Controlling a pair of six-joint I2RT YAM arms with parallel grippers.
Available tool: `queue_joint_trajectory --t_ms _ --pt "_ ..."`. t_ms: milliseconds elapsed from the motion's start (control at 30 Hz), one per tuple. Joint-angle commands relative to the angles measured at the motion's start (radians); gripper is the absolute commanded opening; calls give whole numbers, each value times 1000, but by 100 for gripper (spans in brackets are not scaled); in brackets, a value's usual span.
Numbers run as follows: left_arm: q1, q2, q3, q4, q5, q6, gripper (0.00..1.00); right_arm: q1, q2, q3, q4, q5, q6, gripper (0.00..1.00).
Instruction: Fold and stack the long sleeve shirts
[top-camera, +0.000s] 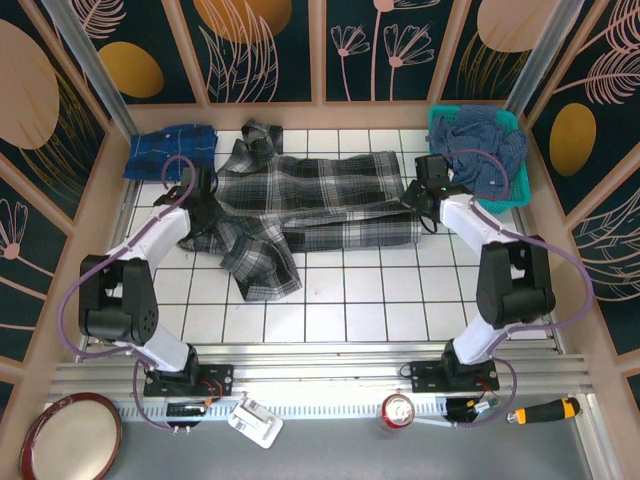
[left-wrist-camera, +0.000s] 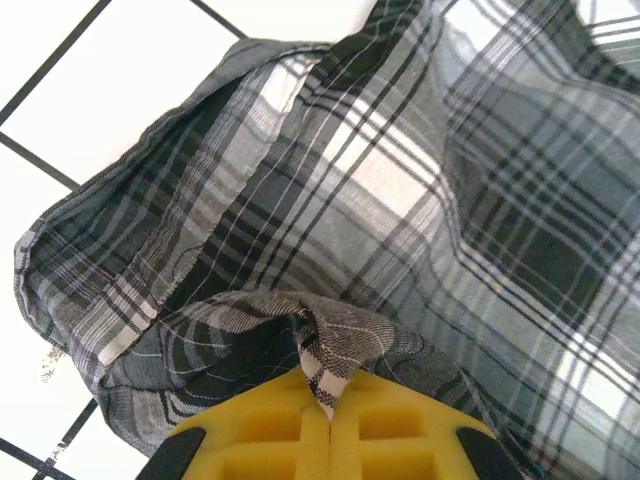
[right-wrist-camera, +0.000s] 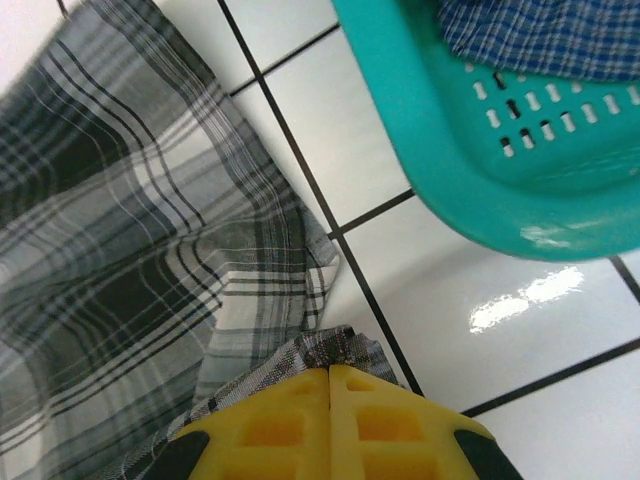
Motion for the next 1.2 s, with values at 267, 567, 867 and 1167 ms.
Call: queue_joint_trajectory --t_ms 267,567,867,1167 --pt "23 93 1 -1 -57 41 0 -19 13 -4 -11 35 -37 0" --pt "23 -87 -101 -53 -47 48 0 36 -227 -103 -151 59 -30 0" --pt "23 -375 -401 -56 19 -30 0 180 -615 -415 -271 78 193 0" --pt "23 -105 -194 -29 -44 17 0 123 -365 -244 -123 122 70 0"
